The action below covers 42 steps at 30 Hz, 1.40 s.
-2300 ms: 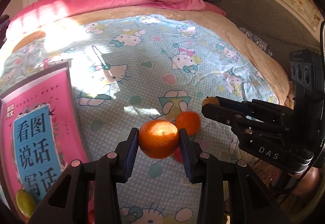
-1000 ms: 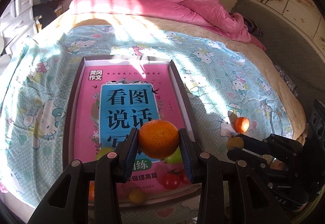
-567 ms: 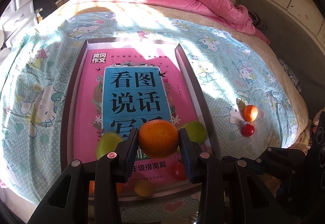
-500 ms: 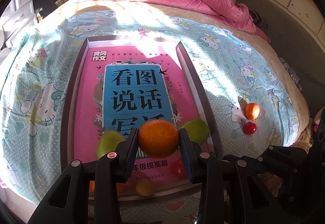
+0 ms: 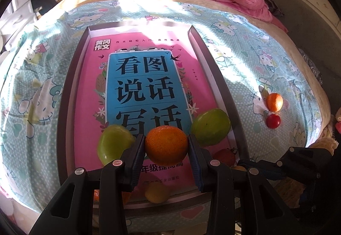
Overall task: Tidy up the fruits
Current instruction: 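Lower the orange with the left tool while the right lowers its fruit, then release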
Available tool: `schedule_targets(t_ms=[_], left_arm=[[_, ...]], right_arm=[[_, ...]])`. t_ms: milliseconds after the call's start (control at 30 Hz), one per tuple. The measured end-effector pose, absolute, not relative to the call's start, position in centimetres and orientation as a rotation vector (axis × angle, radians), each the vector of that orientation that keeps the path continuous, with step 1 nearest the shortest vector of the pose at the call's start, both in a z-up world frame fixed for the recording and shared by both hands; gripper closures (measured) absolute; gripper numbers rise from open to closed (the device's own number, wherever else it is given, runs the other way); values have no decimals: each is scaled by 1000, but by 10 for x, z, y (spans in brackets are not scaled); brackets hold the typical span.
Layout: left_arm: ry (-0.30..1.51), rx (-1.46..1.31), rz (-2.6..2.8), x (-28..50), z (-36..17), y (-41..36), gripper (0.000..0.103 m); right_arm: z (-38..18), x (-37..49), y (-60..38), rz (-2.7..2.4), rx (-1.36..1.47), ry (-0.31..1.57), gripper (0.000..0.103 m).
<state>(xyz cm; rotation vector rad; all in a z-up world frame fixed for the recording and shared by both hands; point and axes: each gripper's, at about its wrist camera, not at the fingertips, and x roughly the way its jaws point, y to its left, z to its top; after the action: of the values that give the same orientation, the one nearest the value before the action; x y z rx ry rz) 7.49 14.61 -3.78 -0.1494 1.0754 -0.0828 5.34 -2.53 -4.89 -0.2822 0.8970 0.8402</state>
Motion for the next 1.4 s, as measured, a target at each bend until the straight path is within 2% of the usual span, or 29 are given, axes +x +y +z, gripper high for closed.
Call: schedule_targets(t_ms=[967,1400], left_arm=[[1123,-115,-80,78,-50,138,62],[1147,-84,-80,79,-55,133,62]], right_arm=[[-57,61,-30,814,-272,928,78],[-47,72,-56,761,-191,911,71]])
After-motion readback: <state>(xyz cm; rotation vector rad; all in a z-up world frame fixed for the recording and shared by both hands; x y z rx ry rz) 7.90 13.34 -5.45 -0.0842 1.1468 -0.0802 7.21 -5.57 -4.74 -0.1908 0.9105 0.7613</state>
